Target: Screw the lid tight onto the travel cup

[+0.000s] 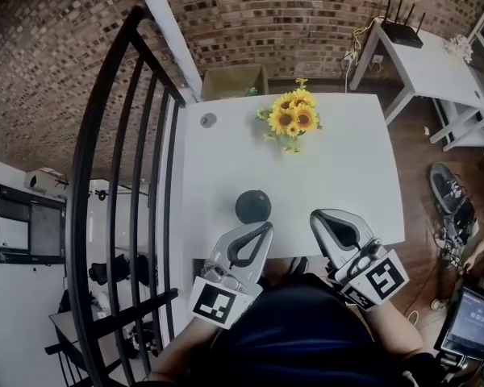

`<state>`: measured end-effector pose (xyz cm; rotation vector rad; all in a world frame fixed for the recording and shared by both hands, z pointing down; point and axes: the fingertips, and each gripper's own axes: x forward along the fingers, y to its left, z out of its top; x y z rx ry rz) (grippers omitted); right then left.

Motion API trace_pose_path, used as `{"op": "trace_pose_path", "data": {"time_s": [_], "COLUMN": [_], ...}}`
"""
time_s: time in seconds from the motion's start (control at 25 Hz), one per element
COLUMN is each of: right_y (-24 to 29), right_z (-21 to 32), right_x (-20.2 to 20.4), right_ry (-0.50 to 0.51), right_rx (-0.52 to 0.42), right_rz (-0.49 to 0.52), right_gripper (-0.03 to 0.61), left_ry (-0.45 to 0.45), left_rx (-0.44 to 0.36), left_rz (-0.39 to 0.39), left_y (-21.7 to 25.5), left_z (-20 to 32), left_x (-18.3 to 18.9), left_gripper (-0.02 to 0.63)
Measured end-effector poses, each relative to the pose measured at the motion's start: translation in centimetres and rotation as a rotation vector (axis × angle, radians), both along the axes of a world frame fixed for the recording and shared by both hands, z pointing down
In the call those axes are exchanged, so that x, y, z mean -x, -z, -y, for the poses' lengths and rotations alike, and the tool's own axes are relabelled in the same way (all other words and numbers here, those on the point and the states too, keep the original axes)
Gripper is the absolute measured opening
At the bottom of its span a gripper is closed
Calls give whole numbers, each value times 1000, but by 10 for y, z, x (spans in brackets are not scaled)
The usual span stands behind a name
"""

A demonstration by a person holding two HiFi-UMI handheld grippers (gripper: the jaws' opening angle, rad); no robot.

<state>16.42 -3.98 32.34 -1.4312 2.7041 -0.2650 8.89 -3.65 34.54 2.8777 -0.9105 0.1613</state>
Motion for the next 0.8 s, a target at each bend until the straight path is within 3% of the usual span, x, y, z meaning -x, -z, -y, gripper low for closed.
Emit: {"op": "trace_pose_path", "data": {"time_s": [0.8], "right_y": [-11], "right_z": [4], "right_x": [9], "right_ry": [-27], "right_rx": [27], "right_rz": [-34], "right_gripper": [11], "left_ry": [3], "left_rx": [16], "left_rz": [-18], "left_y": [-5], "left_z": [7], "left_x": [15], "left_gripper": [5]}}
